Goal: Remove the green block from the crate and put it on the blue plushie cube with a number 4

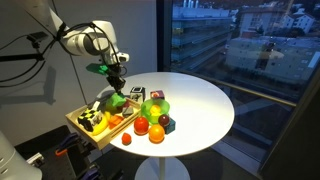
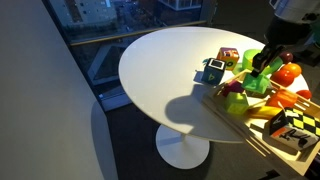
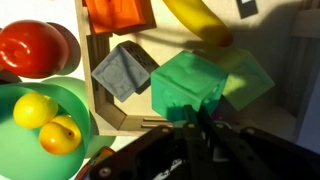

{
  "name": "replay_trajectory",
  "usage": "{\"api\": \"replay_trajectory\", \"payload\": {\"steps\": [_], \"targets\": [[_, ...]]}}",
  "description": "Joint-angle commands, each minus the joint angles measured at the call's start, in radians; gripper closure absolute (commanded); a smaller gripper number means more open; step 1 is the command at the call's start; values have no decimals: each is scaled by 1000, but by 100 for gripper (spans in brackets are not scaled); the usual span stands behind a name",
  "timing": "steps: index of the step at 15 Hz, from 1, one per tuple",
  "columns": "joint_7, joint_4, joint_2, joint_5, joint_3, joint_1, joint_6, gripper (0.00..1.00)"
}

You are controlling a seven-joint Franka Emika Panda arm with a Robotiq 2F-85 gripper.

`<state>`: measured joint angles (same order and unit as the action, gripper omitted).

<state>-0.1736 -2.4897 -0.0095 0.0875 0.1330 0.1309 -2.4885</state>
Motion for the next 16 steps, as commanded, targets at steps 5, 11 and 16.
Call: {"api": "replay_trajectory", "payload": {"steps": [5, 11, 16], "targets": [[-55, 134, -1, -50, -5, -3, 90, 96], [-119, 230, 31, -59, -5, -2, 103, 96], [-191, 298, 82, -42, -9, 1, 92, 96]]}}
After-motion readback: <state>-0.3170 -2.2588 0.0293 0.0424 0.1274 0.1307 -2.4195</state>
